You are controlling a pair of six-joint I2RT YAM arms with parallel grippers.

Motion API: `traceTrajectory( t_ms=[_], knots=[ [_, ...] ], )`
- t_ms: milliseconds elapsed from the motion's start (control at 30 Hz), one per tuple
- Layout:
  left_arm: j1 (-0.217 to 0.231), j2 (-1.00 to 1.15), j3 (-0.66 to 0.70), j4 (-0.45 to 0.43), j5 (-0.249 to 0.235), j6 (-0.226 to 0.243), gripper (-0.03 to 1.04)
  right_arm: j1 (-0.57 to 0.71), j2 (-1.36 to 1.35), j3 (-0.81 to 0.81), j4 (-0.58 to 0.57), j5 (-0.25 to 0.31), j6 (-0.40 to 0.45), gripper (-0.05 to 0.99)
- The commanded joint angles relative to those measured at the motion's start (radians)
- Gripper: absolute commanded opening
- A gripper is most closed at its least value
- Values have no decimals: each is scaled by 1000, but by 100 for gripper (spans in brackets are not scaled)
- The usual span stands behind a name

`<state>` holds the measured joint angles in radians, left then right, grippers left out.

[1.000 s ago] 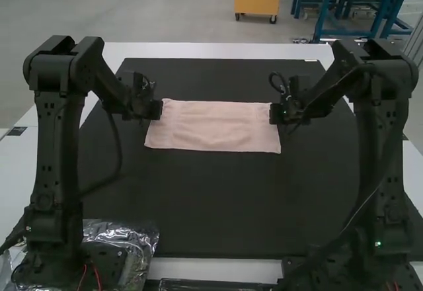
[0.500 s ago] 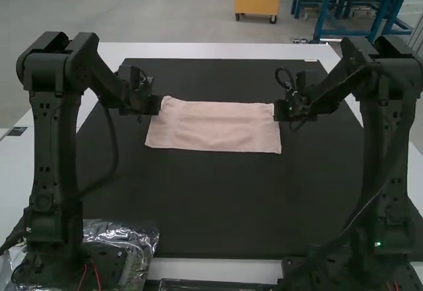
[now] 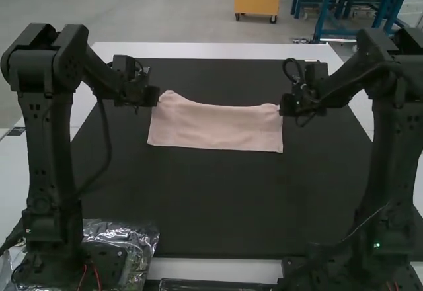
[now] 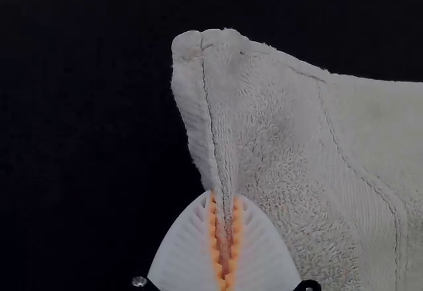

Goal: Fold the towel.

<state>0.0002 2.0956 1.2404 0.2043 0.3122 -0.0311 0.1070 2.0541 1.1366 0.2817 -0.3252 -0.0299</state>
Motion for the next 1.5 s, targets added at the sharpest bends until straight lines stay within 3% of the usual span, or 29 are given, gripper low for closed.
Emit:
traceTrajectory(
  t_ms=[0, 200, 800, 967, 1233, 1300, 1367, 1467],
  knots=[
    [20, -75, -21, -5, 1, 5, 3, -26, -74, -28, 4, -17, 4, -2],
    [20, -151, -88, -45, 1, 34, 3, -26, -140, -80, -21, -41, 7, -2],
    [18, -364, -369, -5, -21, 36, 3, -26, -293, -262, -65, -78, 12, -2],
    [20, -401, -458, 37, -28, 36, 3, -26, -299, -324, -65, -91, 10, -2],
    [14, -398, -615, 191, -48, 34, 3, -26, -275, -417, 25, -87, 13, -2],
    [12, -391, -653, 236, -48, 28, 3, -26, -258, -429, 25, -87, 12, 7],
    [12, -391, -682, 267, -39, 23, 7, -26, -253, -437, 25, -89, 13, 29],
    [17, -393, -700, 285, -28, 20, 53, -26, -253, -437, 19, -89, 15, 70]
  ],
)
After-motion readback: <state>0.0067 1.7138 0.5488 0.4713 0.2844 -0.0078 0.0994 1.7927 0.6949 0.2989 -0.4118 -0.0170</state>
